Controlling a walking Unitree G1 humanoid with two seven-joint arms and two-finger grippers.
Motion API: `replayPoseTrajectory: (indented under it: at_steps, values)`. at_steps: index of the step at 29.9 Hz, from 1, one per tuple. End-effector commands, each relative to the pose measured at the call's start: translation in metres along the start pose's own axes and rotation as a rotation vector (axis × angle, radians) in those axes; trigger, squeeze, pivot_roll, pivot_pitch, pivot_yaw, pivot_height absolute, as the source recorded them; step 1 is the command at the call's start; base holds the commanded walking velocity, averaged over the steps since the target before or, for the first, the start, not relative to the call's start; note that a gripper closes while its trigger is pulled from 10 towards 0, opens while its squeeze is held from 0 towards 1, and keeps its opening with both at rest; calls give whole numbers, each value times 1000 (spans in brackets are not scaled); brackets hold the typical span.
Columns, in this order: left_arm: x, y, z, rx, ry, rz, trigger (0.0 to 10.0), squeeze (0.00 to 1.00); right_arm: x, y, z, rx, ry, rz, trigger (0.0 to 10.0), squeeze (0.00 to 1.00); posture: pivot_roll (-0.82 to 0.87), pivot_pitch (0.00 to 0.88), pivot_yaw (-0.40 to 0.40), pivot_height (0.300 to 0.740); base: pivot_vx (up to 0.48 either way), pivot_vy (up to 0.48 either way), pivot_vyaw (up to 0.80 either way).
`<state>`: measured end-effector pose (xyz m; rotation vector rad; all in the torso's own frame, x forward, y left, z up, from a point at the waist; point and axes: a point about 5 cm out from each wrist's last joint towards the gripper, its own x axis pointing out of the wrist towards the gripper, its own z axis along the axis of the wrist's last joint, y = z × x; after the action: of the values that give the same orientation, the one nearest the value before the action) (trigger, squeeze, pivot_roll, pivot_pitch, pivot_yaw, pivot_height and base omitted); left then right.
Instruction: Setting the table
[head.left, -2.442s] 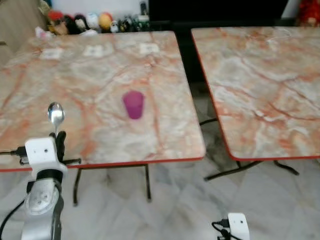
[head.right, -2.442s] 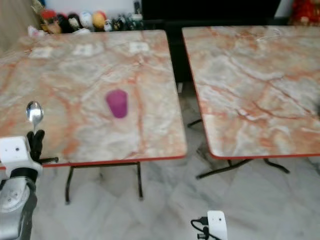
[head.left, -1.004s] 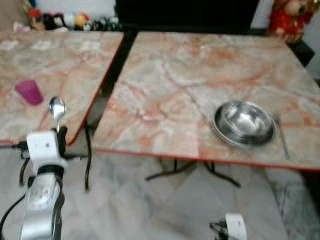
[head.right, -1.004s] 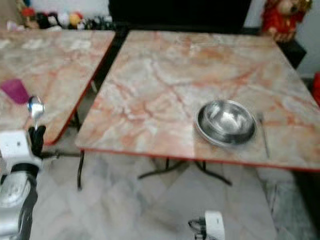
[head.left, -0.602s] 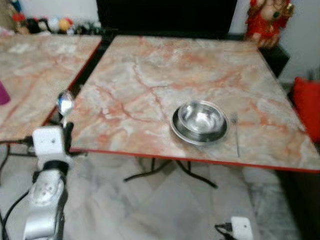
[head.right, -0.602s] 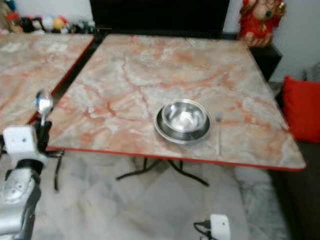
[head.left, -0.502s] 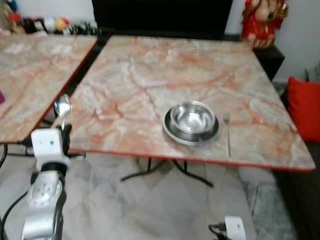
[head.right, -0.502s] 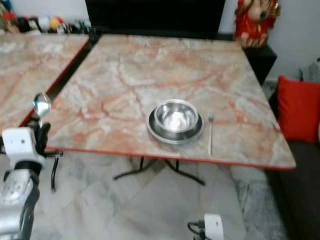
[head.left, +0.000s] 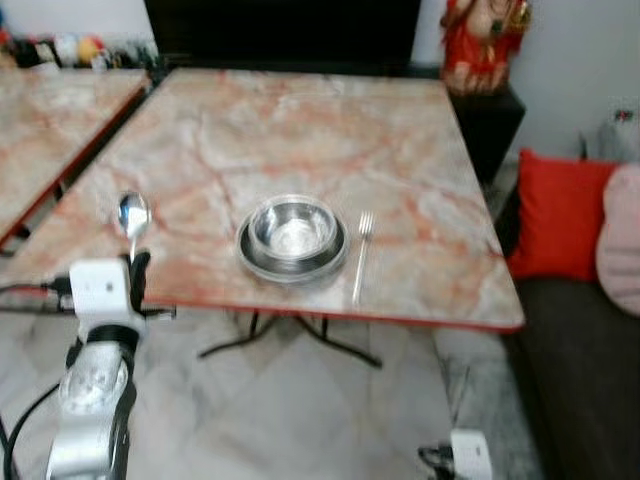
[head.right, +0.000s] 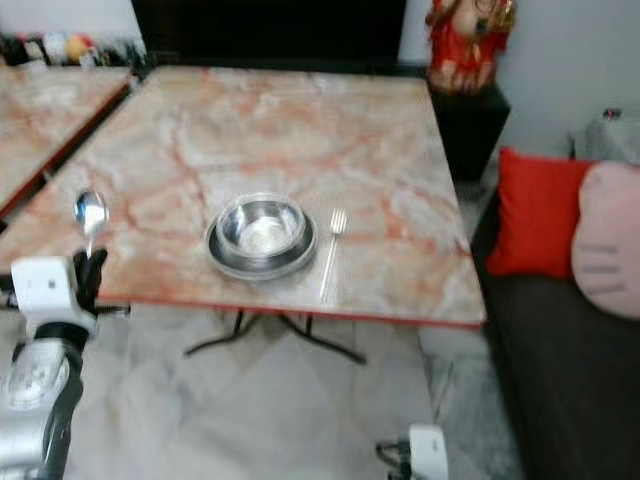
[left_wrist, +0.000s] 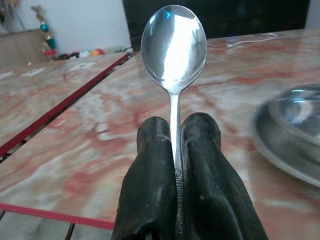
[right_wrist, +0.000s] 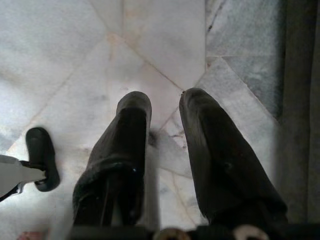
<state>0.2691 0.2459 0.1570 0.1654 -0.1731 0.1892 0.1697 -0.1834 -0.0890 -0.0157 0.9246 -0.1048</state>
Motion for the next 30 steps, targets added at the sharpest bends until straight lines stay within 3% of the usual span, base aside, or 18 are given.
replayPoseTrajectory:
  at_steps: [1,11,30]
  values:
    - [1,-5,3,-8,-17,-19,10000,0,-1,-8,-2,4,10,-22,10000,0,-29,78,36,740,0,-446,-469]
    - [3,-7,5,-13,-21,-52,10000,0,0,-7,-1,15,4,-20,10000,0,-30,92,39,740,0,-438,-619]
    - [-1,-20,2,-84,9,-125,10000,0,-1,-8,-2,6,9,-18,10000,0,-34,116,34,740,0,0,0]
